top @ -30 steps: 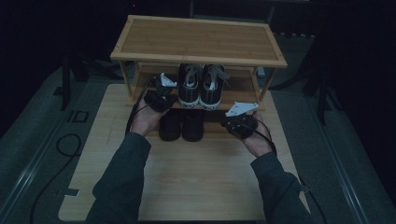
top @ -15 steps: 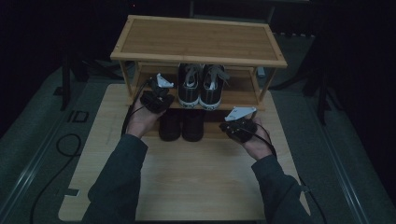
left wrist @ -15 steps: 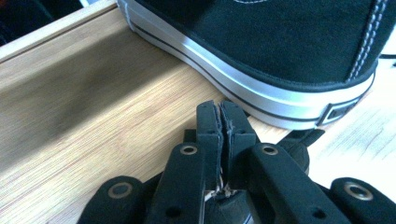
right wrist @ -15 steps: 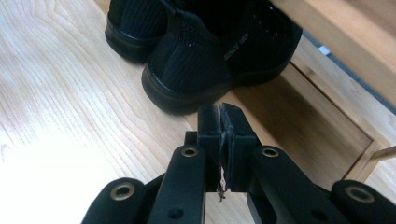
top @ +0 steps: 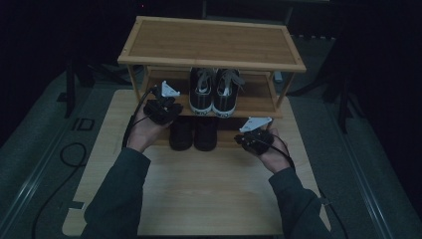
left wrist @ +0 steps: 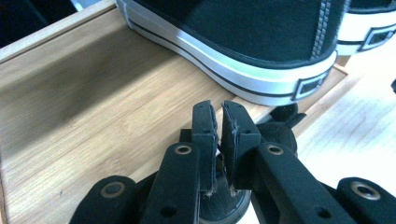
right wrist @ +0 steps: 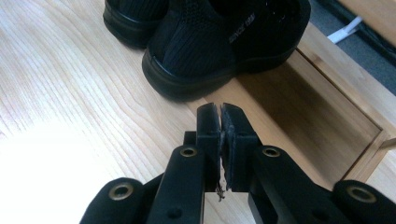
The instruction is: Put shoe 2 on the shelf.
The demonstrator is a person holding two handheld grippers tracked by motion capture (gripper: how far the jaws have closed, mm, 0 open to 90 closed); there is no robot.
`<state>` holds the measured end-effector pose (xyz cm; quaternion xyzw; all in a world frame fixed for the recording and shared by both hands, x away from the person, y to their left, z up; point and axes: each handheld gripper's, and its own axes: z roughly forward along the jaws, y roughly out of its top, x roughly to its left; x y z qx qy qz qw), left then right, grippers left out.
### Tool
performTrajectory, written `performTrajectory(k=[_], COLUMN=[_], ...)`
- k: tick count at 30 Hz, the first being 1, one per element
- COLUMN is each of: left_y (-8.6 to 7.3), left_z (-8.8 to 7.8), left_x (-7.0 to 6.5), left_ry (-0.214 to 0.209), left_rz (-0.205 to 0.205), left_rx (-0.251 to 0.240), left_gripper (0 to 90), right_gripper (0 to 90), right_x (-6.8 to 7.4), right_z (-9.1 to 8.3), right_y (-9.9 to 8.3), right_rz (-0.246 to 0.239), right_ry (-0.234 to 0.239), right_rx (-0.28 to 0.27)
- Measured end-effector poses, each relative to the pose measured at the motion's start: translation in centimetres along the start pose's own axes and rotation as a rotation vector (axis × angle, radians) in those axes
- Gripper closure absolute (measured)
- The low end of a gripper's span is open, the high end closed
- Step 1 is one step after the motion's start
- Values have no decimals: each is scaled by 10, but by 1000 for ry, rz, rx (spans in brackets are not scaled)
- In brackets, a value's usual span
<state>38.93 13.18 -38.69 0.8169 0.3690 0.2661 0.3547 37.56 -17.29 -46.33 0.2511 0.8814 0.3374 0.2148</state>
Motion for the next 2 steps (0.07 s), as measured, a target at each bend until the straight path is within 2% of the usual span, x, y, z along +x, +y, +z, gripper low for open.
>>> performTrajectory(k=[2], left_y=[-3], left_z=[-1], left_x=[0], left_ry=[-16], left_rz=[-10], left_rx=[-5], left_gripper=[841], right_gripper=[863], right_x=[-1], right_z=[1], right_y=[-2], right_rz=[2], right_ry=[-1], right_rx=[3])
